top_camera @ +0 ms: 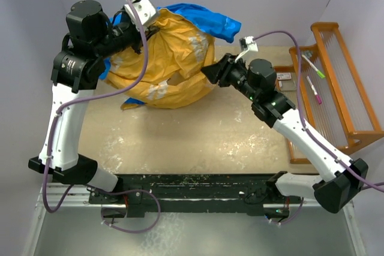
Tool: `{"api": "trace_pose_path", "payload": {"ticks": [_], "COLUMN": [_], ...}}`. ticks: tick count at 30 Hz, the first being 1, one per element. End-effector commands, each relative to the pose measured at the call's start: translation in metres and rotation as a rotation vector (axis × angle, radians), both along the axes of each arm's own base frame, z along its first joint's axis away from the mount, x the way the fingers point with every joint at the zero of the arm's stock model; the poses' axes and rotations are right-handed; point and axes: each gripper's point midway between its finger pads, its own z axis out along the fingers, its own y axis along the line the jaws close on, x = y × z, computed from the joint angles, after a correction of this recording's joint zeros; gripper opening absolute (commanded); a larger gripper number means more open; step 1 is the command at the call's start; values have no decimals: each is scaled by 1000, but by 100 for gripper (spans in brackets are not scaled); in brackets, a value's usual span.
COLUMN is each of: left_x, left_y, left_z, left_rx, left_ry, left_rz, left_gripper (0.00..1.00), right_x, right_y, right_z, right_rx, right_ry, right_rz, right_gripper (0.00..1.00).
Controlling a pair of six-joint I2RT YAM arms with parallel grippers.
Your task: Remove the pillowcase from the pillow
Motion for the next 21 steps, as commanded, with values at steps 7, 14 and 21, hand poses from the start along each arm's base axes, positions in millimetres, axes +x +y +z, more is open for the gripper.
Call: {"api": "trace_pose_path", "payload": {"ticks": [7,14,21], "left_x": [-9,-30,-30], "left_y": [14,9,6], "left_z": [39,45,42], "left_rx": [-60,-105,-135], "left_ry": [-74,-31,4], "left_rz": [58,-1,-6], "left_gripper": [0,0,0], "right_x": [21,62,28], "right_y": [-39,-64,-62], "right_z": [-63,-75,9], "right_rx": [-150,-231,-183], "right_ry": [92,128,-71], "right_rz": [-164,-290,-354], "right_gripper": [29,23,40]}}
